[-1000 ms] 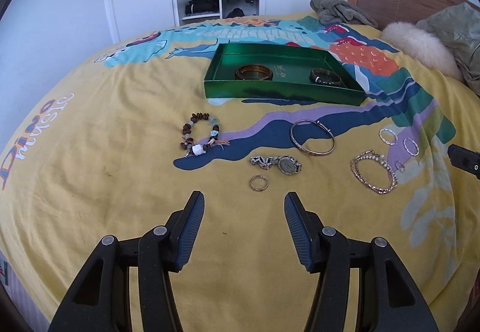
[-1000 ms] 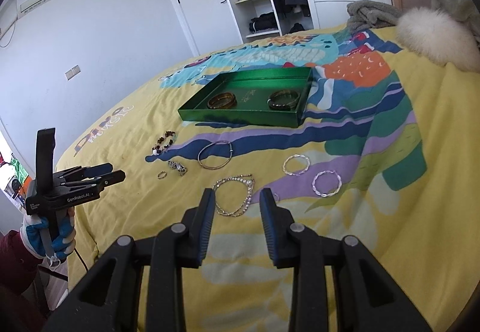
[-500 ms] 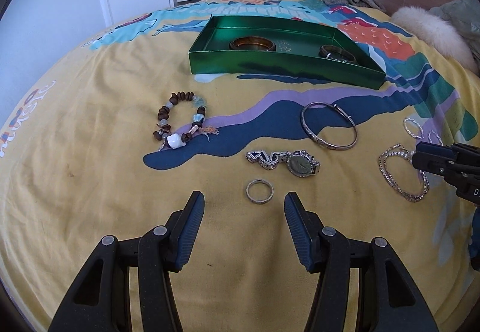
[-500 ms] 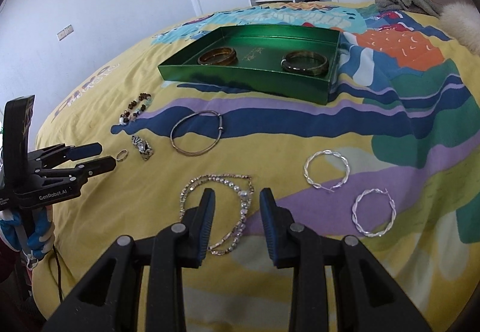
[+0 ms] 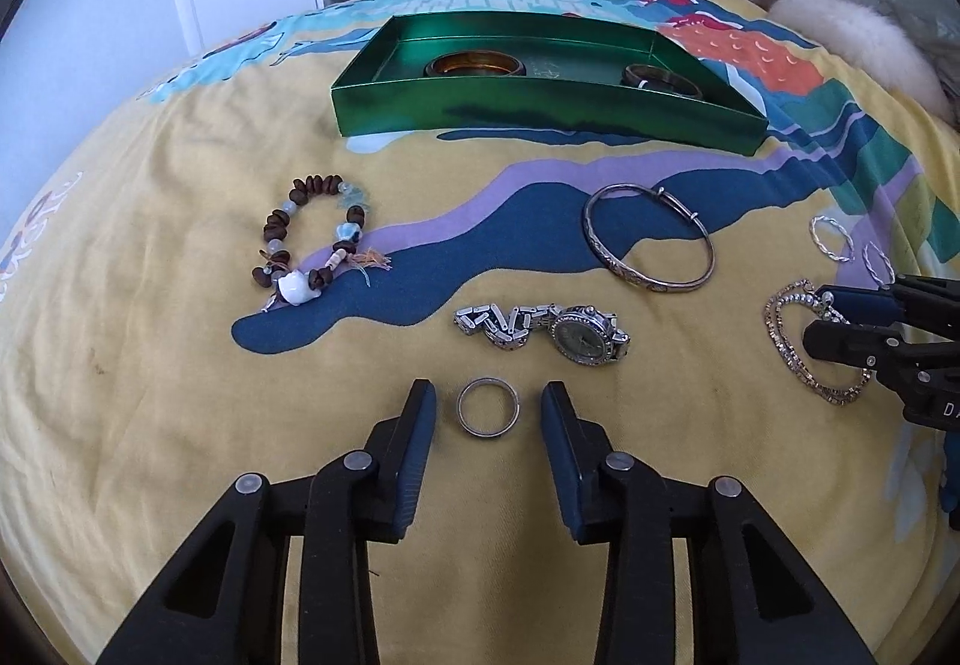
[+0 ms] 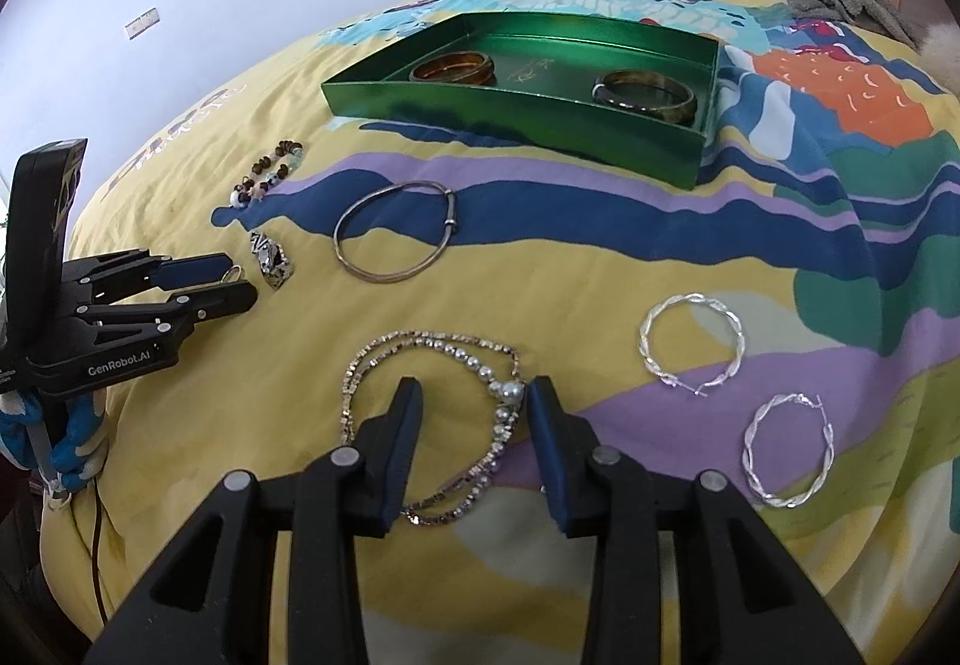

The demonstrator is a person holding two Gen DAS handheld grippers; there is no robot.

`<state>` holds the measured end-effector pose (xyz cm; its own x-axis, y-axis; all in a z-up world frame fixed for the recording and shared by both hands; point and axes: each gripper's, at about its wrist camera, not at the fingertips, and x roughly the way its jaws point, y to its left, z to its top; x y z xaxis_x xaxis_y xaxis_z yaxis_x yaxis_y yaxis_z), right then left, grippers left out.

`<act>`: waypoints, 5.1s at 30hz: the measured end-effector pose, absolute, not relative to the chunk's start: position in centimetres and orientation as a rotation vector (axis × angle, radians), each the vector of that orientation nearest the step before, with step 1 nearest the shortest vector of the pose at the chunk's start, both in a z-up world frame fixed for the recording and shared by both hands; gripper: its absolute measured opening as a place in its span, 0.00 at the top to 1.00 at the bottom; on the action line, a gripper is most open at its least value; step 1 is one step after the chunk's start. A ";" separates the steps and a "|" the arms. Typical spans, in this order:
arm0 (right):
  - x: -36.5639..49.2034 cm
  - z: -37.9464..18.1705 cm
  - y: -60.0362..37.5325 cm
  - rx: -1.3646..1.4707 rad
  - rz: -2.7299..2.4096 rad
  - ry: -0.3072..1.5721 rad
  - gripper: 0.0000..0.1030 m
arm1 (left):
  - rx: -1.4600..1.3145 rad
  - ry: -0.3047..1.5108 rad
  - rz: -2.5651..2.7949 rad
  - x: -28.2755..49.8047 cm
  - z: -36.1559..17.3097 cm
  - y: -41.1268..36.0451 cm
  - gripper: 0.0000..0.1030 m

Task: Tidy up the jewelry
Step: 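Grasp the silver ring with the left tool while the right grasps the silver-bead bracelet, then carry the ring and bracelet into the green tray and open both tools, then lift both tools out of the tray toward the remaining jewelry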

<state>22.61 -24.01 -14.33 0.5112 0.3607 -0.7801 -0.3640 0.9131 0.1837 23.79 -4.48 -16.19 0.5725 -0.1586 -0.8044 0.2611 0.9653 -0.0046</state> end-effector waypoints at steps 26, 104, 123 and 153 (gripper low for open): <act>17.9 -12.1 -20.5 -0.037 0.458 0.922 0.93 | 0.110 0.887 -0.266 20.5 -14.2 -3.7 0.80; 43.4 -3.1 -26.6 0.030 0.133 0.766 0.77 | 0.136 0.789 -0.123 47.6 -3.9 -4.9 0.58; 15.8 7.1 -27.1 0.024 0.173 0.607 0.69 | 0.116 0.645 -0.108 20.1 3.7 5.2 0.39; 6.0 0.0 -27.3 0.076 0.200 0.670 0.69 | 0.051 0.727 -0.273 12.2 -4.5 -1.3 0.30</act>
